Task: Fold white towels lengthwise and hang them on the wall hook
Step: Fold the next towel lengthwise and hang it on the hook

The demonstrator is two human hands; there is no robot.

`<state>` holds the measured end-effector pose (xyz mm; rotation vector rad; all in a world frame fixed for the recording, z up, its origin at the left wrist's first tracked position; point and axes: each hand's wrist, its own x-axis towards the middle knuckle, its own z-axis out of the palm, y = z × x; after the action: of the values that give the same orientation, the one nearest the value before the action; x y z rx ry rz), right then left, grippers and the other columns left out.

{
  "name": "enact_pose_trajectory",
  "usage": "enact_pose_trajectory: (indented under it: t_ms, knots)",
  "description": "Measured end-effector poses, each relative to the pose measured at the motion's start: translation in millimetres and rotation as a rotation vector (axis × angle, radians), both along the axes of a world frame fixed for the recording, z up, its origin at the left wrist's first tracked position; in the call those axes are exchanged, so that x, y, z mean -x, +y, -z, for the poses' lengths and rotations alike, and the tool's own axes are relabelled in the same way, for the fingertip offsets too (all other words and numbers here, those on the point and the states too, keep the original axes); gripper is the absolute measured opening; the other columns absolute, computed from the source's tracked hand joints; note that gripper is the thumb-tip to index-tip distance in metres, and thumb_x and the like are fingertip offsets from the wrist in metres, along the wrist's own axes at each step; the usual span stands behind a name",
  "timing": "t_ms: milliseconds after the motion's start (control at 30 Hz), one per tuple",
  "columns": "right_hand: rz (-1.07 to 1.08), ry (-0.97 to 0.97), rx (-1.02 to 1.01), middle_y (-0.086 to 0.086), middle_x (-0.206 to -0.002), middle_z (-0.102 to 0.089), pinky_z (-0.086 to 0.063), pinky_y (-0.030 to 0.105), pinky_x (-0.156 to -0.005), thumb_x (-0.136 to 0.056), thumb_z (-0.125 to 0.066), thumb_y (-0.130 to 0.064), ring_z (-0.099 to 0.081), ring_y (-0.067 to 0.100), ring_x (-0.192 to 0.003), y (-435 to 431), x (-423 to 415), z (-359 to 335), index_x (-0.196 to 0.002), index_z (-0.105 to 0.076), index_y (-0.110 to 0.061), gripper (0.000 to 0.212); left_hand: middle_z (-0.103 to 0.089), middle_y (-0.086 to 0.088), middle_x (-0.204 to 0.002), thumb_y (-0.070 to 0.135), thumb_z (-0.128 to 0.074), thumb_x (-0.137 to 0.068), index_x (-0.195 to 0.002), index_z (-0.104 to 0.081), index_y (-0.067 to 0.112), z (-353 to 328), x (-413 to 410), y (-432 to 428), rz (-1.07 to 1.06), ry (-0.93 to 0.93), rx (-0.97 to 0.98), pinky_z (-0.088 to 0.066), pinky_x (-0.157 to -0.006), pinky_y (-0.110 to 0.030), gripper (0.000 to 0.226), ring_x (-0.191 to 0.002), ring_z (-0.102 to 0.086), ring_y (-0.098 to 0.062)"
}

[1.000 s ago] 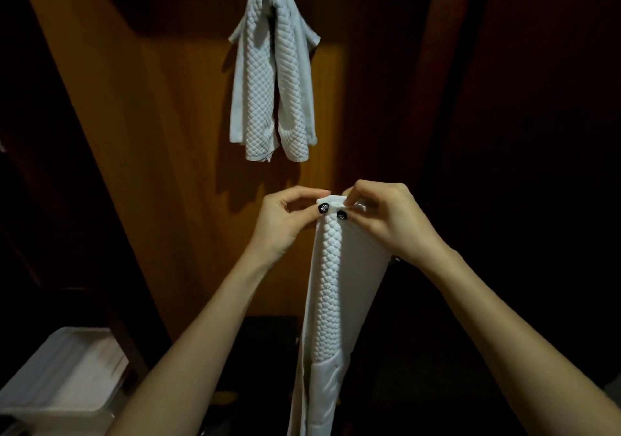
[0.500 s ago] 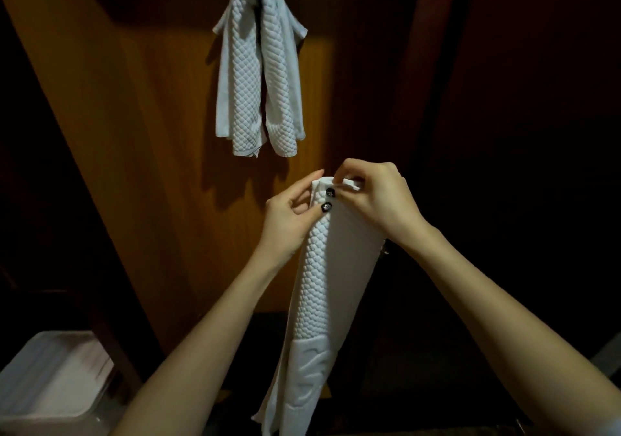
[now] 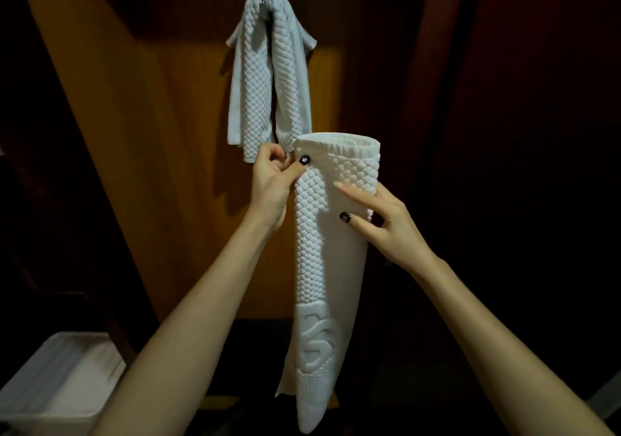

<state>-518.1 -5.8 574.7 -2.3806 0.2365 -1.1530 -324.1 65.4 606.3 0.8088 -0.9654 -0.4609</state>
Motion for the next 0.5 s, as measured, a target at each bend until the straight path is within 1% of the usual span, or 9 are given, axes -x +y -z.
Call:
enact_pose_trajectory:
  t_ms: [67,133,200,233,300,333,367,467,500]
  knots:
    - [0.025,-0.014,0.028,0.0,-0.136,-0.052,-0.038,0.02,-0.107,-0.086,-0.063,0.002,-0.046,0.004,-0.129,-4.4,-5.2,-7.8,-0.132,-0.057,-0.026,0.054,-0.056,-0.006,-0.074,-0.012,-0.056,-0.086,-0.084,-0.037,0.015,-6.2,-2.3,-4.7,-0.024,-0.034,-0.017,-0.051,-0.066,-0.025,0.033,-0.068,-0.058,-0.014]
    - [0.097,-0.089,-0.007,0.004,-0.129,-0.059,-0.042,0.018,-0.102,-0.083,-0.061,0.009,-0.054,0.008,-0.121,-8.1,-12.3,-17.3,-0.125,-0.065,-0.017,0.049,-0.066,-0.008,-0.085,-0.01,-0.054,-0.089,-0.094,-0.04,0.015,-13.6,-2.0,-11.6,-0.004,-0.074,-0.022,-0.054,-0.07,-0.03,0.029,-0.075,-0.064,-0.019]
    - [0.157,-0.171,-0.072,0.005,-0.124,-0.062,-0.045,0.017,-0.097,-0.082,-0.06,0.01,-0.058,0.009,-0.116,-10.4,-19.5,-24.4,-0.121,-0.068,-0.013,0.045,-0.072,0.004,-0.095,-0.004,-0.05,-0.094,-0.115,-0.038,0.019,-18.8,-0.1,-19.9,-0.002,-0.164,-0.03,-0.057,-0.075,-0.029,0.034,-0.085,-0.068,-0.013]
    - [0.172,-0.198,-0.094,0.004,-0.123,-0.063,-0.046,0.018,-0.097,-0.082,-0.059,0.01,-0.059,0.009,-0.115,-11.4,-22.8,-27.5,-0.12,-0.068,-0.012,0.045,-0.07,0.01,-0.106,0.0,-0.048,-0.097,-0.126,-0.033,0.023,-18.3,1.5,-22.6,-0.014,-0.226,-0.041,-0.056,-0.081,-0.03,0.04,-0.095,-0.067,-0.008]
    - [0.195,-0.223,-0.114,0.002,-0.123,-0.063,-0.047,0.023,-0.099,-0.081,-0.058,0.009,-0.059,0.01,-0.115,-15.7,-27.9,-33.1,-0.121,-0.068,-0.013,0.046,-0.047,0.002,-0.142,0.007,-0.047,-0.098,-0.141,-0.017,0.031,-4.8,7.7,-25.4,-0.028,-0.34,-0.079,-0.047,-0.101,-0.036,0.057,-0.127,-0.05,-0.013]
    - [0.204,-0.238,-0.119,0.002,-0.123,-0.063,-0.048,0.026,-0.1,-0.08,-0.057,0.008,-0.059,0.011,-0.116,-18.7,-29.3,-36.3,-0.121,-0.068,-0.012,0.047,-0.034,-0.006,-0.151,0.008,-0.05,-0.097,-0.143,-0.012,0.033,9.2,12.2,-26.4,-0.035,-0.37,-0.109,-0.042,-0.107,-0.035,0.064,-0.135,-0.04,-0.016]
    - [0.212,-0.257,-0.122,0.002,-0.123,-0.063,-0.048,0.027,-0.1,-0.08,-0.056,0.008,-0.059,0.011,-0.116,-22.0,-30.1,-39.7,-0.121,-0.067,-0.012,0.047,-0.03,-0.009,-0.152,0.008,-0.053,-0.096,-0.143,-0.011,0.033,26.9,16.9,-26.1,-0.045,-0.361,-0.139,-0.041,-0.107,-0.032,0.068,-0.135,-0.04,-0.015]
    - [0.232,-0.291,-0.124,-0.001,-0.122,-0.063,-0.047,0.021,-0.099,-0.08,-0.057,0.005,-0.059,0.008,-0.114,-31.6,-29.8,-50.6,-0.123,-0.067,-0.013,0.047,-0.048,-0.009,-0.132,0.004,-0.061,-0.09,-0.135,-0.025,0.024,82.6,30.6,-25.2,-0.102,-0.226,-0.219,-0.047,-0.089,-0.014,0.06,-0.112,-0.056,0.002]
    - [0.225,-0.291,-0.138,-0.002,-0.122,-0.063,-0.046,0.021,-0.1,-0.081,-0.057,0.004,-0.058,0.006,-0.115,-34.0,-28.9,-53.8,-0.123,-0.066,-0.013,0.046,-0.052,-0.009,-0.127,0.004,-0.063,-0.089,-0.13,-0.03,0.022,97.2,33.8,-25.9,-0.132,-0.201,-0.254,-0.047,-0.086,-0.015,0.055,-0.109,-0.059,-0.001]
